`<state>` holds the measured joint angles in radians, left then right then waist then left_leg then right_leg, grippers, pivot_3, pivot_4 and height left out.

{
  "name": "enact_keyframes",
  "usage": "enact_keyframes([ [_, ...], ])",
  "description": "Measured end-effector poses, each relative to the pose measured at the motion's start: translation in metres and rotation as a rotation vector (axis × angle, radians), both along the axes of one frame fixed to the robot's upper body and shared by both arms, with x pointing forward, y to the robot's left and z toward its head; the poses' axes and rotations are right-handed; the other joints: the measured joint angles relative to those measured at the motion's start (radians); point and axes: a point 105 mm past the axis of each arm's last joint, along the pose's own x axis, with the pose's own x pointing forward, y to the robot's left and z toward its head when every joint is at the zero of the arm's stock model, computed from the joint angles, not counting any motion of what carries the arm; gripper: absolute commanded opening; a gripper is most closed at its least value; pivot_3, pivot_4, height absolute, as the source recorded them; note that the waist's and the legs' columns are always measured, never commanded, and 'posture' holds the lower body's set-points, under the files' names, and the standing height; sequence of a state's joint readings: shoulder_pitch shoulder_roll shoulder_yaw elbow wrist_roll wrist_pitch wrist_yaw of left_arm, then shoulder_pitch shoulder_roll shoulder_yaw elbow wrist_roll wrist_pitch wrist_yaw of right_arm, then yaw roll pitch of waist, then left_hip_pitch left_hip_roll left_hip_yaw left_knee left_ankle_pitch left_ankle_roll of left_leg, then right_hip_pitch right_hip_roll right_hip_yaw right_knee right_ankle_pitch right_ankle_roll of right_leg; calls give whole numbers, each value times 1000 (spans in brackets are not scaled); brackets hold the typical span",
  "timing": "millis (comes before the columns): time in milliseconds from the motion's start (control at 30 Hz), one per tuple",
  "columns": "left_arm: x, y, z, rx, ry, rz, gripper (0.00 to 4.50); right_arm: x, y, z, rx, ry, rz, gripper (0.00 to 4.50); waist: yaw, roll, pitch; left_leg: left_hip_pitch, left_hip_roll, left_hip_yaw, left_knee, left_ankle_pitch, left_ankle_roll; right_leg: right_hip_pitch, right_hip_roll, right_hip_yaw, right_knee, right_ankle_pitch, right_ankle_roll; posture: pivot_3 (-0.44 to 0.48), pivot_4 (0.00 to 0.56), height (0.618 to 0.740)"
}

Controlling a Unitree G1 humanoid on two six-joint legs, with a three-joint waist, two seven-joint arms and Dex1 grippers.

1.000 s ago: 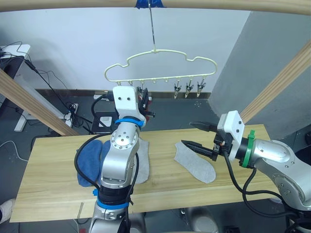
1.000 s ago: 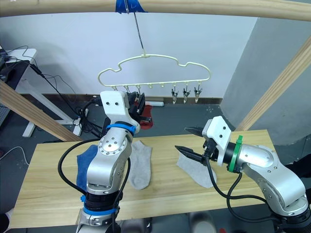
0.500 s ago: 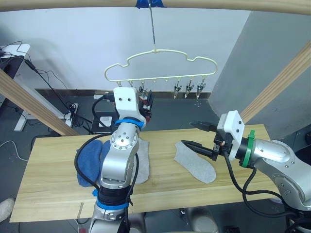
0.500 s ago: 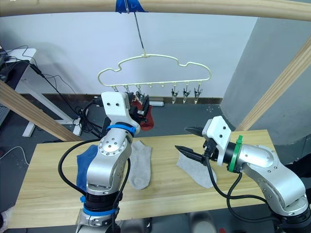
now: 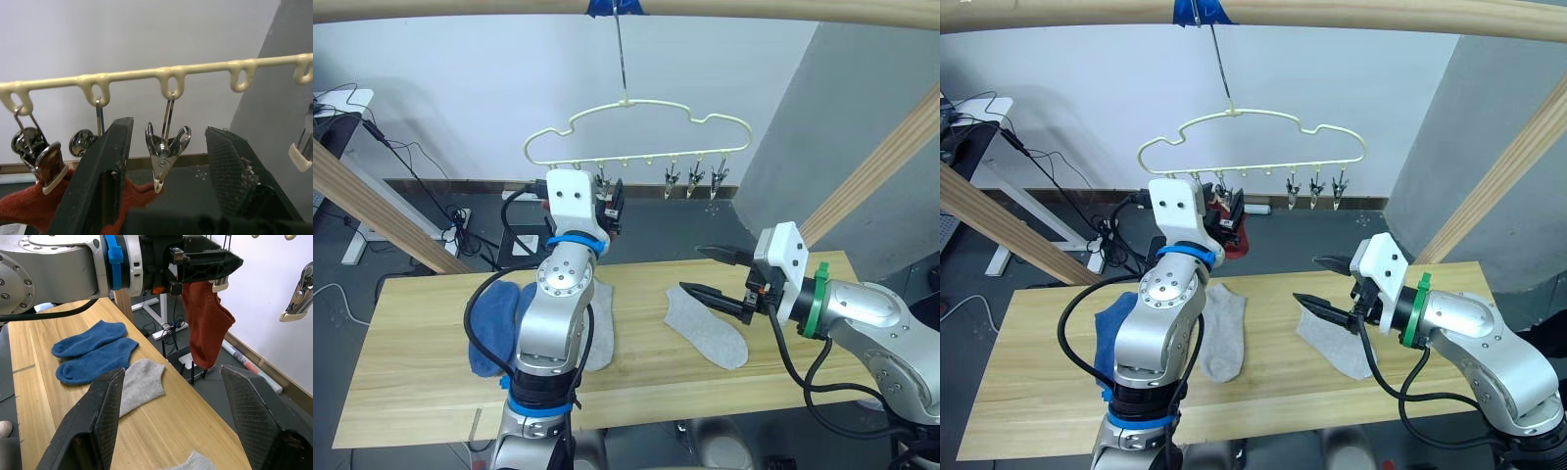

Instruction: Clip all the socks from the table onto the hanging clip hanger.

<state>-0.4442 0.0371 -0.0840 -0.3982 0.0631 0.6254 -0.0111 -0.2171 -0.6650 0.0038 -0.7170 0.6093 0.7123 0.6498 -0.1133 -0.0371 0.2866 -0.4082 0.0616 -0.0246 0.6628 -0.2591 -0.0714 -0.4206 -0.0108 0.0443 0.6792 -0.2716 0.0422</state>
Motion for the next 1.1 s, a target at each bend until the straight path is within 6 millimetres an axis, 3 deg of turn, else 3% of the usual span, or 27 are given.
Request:
enact_keyframes([
  [367,0,-2,0,22,-1,-9,2583,0,-1,0,-2,-1,-3,3259,0,0,0,0,0,0,0,0,0,0,0,0,0,0,0,-249,287,740],
  [567,0,1,-1,35,-2,2,792,0,-1,0,-4,-2,-5,3259,0,0,0,0,0,0,0,0,0,0,0,0,0,0,0,-252,286,740],
  [733,0,2,0,38,-9,3,21,0,-1,0,-3,0,-6,3259,0,0,0,0,0,0,0,0,0,0,0,0,0,0,0,-252,286,740],
  [1033,0,4,1,38,-13,8,21,1,-3,-3,-14,3,-18,3259,0,0,0,0,0,0,0,0,0,0,0,0,0,0,0,-241,291,740],
  [1100,0,4,1,35,-13,2,21,6,-11,-17,-94,14,-77,3259,1,0,0,0,0,0,0,0,0,0,0,0,0,0,0,-235,293,740],
])
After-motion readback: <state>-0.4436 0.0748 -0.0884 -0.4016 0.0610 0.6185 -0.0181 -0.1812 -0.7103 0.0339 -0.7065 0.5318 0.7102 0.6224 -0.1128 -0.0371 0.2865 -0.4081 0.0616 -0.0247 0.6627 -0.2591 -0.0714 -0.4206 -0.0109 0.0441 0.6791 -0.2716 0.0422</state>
